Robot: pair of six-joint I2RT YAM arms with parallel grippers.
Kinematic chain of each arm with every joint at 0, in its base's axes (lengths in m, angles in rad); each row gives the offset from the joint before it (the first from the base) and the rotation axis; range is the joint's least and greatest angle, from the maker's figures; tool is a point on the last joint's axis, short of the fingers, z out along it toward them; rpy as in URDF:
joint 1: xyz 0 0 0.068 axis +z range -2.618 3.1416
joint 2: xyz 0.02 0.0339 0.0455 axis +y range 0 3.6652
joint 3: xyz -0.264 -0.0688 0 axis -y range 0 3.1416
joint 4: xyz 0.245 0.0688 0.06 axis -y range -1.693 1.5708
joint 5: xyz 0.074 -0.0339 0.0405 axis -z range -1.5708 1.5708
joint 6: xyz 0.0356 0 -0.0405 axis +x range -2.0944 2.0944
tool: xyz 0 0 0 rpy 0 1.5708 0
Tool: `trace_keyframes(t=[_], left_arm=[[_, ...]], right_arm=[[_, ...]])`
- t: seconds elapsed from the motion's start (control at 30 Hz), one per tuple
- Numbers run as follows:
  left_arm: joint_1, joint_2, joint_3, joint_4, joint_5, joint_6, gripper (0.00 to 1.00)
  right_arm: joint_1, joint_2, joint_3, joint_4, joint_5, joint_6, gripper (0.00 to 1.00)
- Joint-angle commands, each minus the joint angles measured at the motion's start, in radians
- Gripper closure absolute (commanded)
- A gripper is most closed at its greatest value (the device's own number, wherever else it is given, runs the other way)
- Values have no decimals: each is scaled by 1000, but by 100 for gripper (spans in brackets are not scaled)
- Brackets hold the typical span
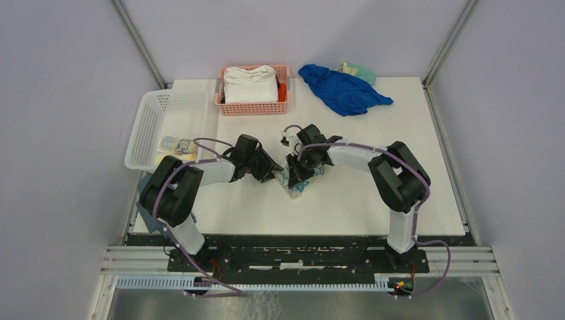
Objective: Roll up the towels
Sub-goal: Roll the towel at the center of the board.
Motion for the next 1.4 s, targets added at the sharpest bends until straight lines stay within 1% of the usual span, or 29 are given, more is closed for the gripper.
trace_keyframes(t=[0.0, 0.07, 0.13, 0.17, 0.2, 0.3, 0.43, 0.67, 0.73, 0.77, 0.97, 1.2, 1.37], left_arm=[[-18, 20, 12, -93, -65, 26, 58], [-19, 0, -4, -102, -70, 2, 67], [-19, -32, -26, -117, -75, -25, 79], [-20, -48, -32, -134, -82, -34, 83], [-20, -69, -40, -148, -91, -42, 86], [-18, -135, -61, -197, -124, -74, 89], [-20, -214, -76, -266, -169, -116, 96], [-19, -289, -83, -347, -204, -171, 97], [-18, -297, -93, -351, -207, -189, 97], [-19, -297, -97, -351, -205, -196, 97], [-19, -290, -112, -352, -193, -224, 97], [-20, -291, -125, -352, -190, -251, 97], [-19, -296, -132, -366, -196, -273, 97]], right_arm=[[57, -72, 49, -89, 201, -66, 89], [93, -99, 63, -112, 280, -68, 80], [129, -130, 70, -125, 350, -70, 72], [145, -143, 71, -128, 381, -68, 69], [160, -156, 71, -128, 406, -65, 66], [203, -181, 69, -131, 471, -58, 58], [268, -184, 72, -131, 518, -54, 54], [395, -167, 87, -130, 583, -44, 47], [419, -150, 96, -133, 617, -43, 40], [430, -143, 97, -130, 636, -40, 38], [469, -101, 103, -123, 727, -46, 38], [500, -64, 112, -132, 769, -54, 44], [517, -43, 112, -139, 784, -61, 51]])
